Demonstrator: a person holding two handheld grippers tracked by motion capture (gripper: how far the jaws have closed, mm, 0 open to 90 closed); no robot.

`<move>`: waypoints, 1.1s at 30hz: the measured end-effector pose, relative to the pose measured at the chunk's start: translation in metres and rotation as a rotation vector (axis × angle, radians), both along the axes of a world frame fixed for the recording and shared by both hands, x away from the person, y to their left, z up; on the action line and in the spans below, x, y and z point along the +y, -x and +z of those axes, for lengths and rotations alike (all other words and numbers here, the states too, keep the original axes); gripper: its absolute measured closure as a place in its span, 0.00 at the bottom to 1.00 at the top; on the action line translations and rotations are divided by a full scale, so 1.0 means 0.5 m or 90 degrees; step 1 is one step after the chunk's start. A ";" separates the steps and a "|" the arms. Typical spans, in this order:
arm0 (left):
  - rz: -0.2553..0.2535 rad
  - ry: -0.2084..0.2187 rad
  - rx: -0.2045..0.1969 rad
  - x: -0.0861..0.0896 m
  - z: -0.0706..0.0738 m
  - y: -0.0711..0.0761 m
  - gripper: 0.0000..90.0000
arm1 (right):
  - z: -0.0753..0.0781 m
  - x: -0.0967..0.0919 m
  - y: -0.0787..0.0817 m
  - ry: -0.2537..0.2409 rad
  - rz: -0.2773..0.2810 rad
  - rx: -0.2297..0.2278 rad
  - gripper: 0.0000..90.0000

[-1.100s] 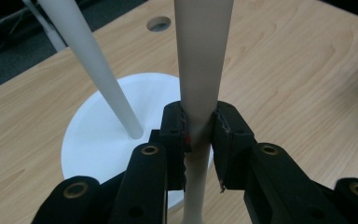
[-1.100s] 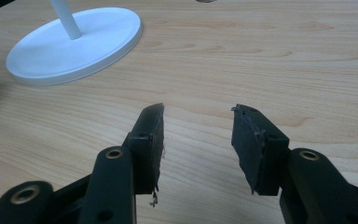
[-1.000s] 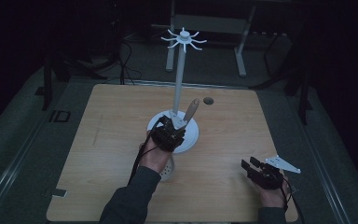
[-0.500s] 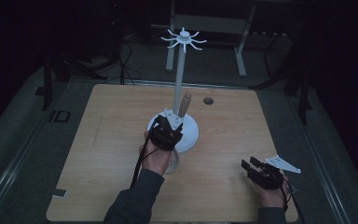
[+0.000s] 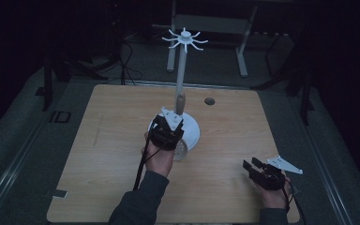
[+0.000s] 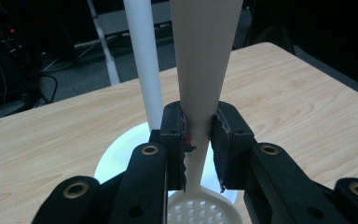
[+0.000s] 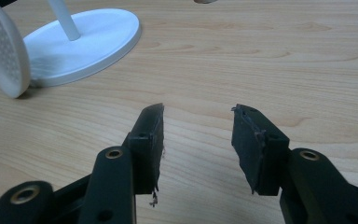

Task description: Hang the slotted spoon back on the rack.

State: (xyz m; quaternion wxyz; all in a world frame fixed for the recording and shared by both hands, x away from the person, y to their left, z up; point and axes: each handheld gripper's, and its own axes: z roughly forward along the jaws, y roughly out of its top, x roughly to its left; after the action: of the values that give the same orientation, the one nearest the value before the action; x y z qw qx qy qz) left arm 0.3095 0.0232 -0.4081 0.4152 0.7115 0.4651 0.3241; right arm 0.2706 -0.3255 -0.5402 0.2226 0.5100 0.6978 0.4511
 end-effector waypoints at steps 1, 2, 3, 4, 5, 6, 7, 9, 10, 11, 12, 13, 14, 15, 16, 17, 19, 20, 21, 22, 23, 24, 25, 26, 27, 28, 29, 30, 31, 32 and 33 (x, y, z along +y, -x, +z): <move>0.002 -0.001 -0.002 0.000 0.001 0.000 0.84 | 0.000 0.000 0.000 0.000 0.000 0.000 0.59; 0.003 0.000 -0.004 -0.001 0.002 0.000 0.84 | 0.000 0.000 0.000 0.001 0.001 0.000 0.59; 0.004 0.000 -0.007 -0.001 0.003 0.000 0.84 | 0.000 0.000 0.000 0.001 0.000 0.000 0.59; 0.006 0.001 -0.009 -0.002 0.005 0.000 0.84 | 0.000 0.000 0.000 0.001 0.001 0.000 0.59; 0.009 0.004 -0.015 -0.003 0.009 -0.001 0.84 | 0.000 0.000 0.000 0.001 0.001 0.000 0.59; 0.009 0.004 -0.015 -0.003 0.009 -0.001 0.84 | 0.000 0.000 0.000 0.001 0.001 0.000 0.59; 0.011 0.005 -0.017 -0.004 0.011 -0.001 0.84 | 0.000 0.000 0.000 0.001 0.000 0.000 0.59; 0.013 0.007 -0.022 -0.005 0.016 -0.004 0.84 | 0.000 0.000 0.000 0.001 0.001 0.000 0.59; 0.014 0.008 -0.023 -0.006 0.018 -0.004 0.84 | 0.000 0.000 0.000 0.001 0.001 0.000 0.59; 0.014 0.009 -0.025 -0.007 0.020 -0.005 0.84 | 0.000 0.000 0.000 0.001 0.000 0.000 0.59; 0.015 0.008 -0.027 -0.008 0.022 -0.006 0.84 | 0.000 0.000 0.000 0.001 0.001 0.000 0.59; 0.016 0.010 -0.028 -0.009 0.025 -0.008 0.84 | 0.000 0.000 0.000 0.000 0.001 0.001 0.59; 0.016 0.010 -0.028 -0.009 0.025 -0.008 0.84 | 0.000 0.000 0.000 0.000 0.001 0.001 0.59; 0.019 0.014 -0.030 -0.010 0.026 -0.008 0.84 | 0.000 0.000 0.000 0.000 0.001 0.001 0.59; 0.019 0.013 -0.031 -0.010 0.028 -0.009 0.84 | 0.000 0.000 0.000 0.000 0.001 0.001 0.59; 0.021 0.016 -0.032 -0.011 0.029 -0.010 0.84 | -0.001 0.000 -0.001 0.000 0.001 0.001 0.59; 0.021 0.020 -0.033 -0.012 0.031 -0.012 0.84 | -0.001 0.000 -0.001 0.000 0.001 0.001 0.59; 0.021 0.022 -0.036 -0.015 0.033 -0.013 0.84 | -0.001 0.001 -0.001 0.000 0.001 0.002 0.59; 0.022 0.023 -0.037 -0.016 0.034 -0.013 0.84 | -0.001 0.001 -0.001 0.000 0.001 0.002 0.59; 0.023 0.026 -0.041 -0.018 0.036 -0.013 0.84 | -0.001 0.001 -0.001 0.000 0.001 0.002 0.59; 0.025 0.029 -0.044 -0.020 0.038 -0.014 0.84 | -0.001 0.001 -0.001 0.001 0.001 0.002 0.59; 0.026 0.030 -0.046 -0.021 0.040 -0.015 0.84 | -0.001 0.001 -0.001 0.000 0.001 0.002 0.59; 0.028 0.033 -0.048 -0.022 0.043 -0.015 0.84 | -0.001 0.001 -0.001 0.000 0.001 0.002 0.59; 0.030 0.033 -0.051 -0.023 0.045 -0.017 0.84 | -0.001 0.000 -0.001 0.001 0.001 0.002 0.59; 0.031 0.035 -0.054 -0.023 0.048 -0.018 0.84 | -0.001 0.000 -0.001 0.001 0.001 0.002 0.59; 0.033 0.035 -0.057 -0.024 0.052 -0.019 0.84 | -0.001 0.000 -0.001 0.001 0.002 0.002 0.59; 0.037 0.036 -0.061 -0.025 0.057 -0.021 0.84 | -0.001 0.000 -0.001 0.001 0.002 0.001 0.59; 0.037 0.036 -0.061 -0.025 0.057 -0.021 0.84 | -0.001 0.000 -0.001 0.001 0.002 0.001 0.59; 0.039 0.036 -0.064 -0.025 0.061 -0.022 0.84 | -0.001 0.000 -0.001 0.001 0.002 0.002 0.59; 0.040 0.037 -0.067 -0.026 0.063 -0.023 0.84 | -0.001 0.000 -0.001 0.000 0.002 0.002 0.59; 0.046 0.034 -0.075 -0.027 0.070 -0.024 0.84 | -0.001 0.000 -0.001 0.000 0.001 0.002 0.59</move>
State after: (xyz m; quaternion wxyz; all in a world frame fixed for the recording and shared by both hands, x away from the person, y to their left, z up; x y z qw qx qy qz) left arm 0.3213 0.0099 -0.3731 0.4490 0.6626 0.4737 0.3673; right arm 0.2713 -0.3255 -0.5408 0.2208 0.5101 0.6987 0.4503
